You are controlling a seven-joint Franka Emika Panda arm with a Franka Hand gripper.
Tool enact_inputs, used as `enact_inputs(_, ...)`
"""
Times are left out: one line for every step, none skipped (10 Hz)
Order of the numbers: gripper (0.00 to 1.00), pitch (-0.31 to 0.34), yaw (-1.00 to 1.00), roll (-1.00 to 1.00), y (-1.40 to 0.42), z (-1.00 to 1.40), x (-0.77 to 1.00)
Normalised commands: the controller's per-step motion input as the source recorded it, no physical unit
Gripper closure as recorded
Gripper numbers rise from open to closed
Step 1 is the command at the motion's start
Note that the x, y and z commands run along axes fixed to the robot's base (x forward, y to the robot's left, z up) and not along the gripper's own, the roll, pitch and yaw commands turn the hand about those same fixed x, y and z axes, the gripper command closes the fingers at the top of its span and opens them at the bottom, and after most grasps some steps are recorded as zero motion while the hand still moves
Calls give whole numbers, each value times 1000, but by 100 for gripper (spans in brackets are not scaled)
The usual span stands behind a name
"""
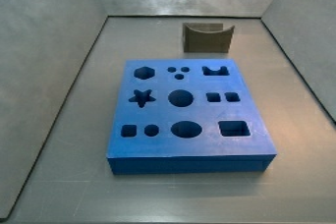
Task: Pick up the double-square object. Move up. Place the double-square object on the fixture. Regrasp the double-square object. Move to above the board. Insert the double-square object.
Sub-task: Insert the double-square object.
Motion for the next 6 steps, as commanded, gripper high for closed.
enact_inputs(100, -49, -1000, 0, 0, -509, 0)
enact_inputs(100, -49, -1000, 0, 0, -483, 0)
enact_inputs(100, -17, -1000, -17, 0, -457, 0)
enact_inputs(100, 0, -1000, -54, 0, -409, 51)
enact_inputs(100, 0, -1000, -49, 0, -414, 46)
enact_inputs(100, 0, -923, -54, -29, -403, 134)
